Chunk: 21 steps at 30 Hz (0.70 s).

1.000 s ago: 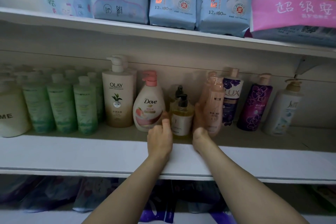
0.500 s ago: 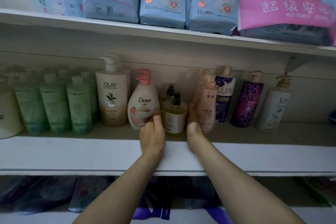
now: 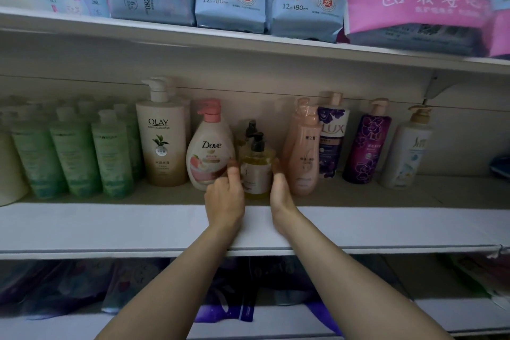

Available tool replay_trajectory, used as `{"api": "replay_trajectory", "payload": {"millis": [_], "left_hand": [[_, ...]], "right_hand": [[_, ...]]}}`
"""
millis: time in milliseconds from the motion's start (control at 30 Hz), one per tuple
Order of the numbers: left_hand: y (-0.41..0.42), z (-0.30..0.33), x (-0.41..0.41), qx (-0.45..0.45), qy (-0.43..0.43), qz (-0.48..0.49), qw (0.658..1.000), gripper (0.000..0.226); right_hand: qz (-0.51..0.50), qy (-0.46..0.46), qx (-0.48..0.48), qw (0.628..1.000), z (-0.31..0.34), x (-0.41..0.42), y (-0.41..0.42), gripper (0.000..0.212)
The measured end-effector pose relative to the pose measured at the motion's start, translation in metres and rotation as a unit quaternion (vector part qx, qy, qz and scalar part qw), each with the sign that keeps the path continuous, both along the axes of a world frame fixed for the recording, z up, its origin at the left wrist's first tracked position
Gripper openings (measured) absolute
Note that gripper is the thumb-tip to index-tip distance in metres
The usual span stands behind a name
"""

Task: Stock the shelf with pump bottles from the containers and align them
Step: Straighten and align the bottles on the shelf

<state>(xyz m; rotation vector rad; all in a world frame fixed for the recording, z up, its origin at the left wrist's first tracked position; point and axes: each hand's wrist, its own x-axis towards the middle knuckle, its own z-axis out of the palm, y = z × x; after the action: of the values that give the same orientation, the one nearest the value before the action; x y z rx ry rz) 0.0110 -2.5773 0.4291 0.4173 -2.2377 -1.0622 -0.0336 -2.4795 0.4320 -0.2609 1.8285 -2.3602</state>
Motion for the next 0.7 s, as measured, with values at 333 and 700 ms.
{"api": "replay_trajectory", "payload": {"millis": [333,700], "left_hand": [[0.018,0.003,0.024,0.01,0.186,-0.042,0.982,0.066],[0.1,-0.003,-0.022,0.287,-0.043,-0.218,0.932,0.074]], "right_hand": [[-0.151,0.089,0.011,0.984,0.008,0.026,0.056,0.061],[-0.109,0.021,-0.042,0.993,0.012,-0.019,0.108,0.051]]}}
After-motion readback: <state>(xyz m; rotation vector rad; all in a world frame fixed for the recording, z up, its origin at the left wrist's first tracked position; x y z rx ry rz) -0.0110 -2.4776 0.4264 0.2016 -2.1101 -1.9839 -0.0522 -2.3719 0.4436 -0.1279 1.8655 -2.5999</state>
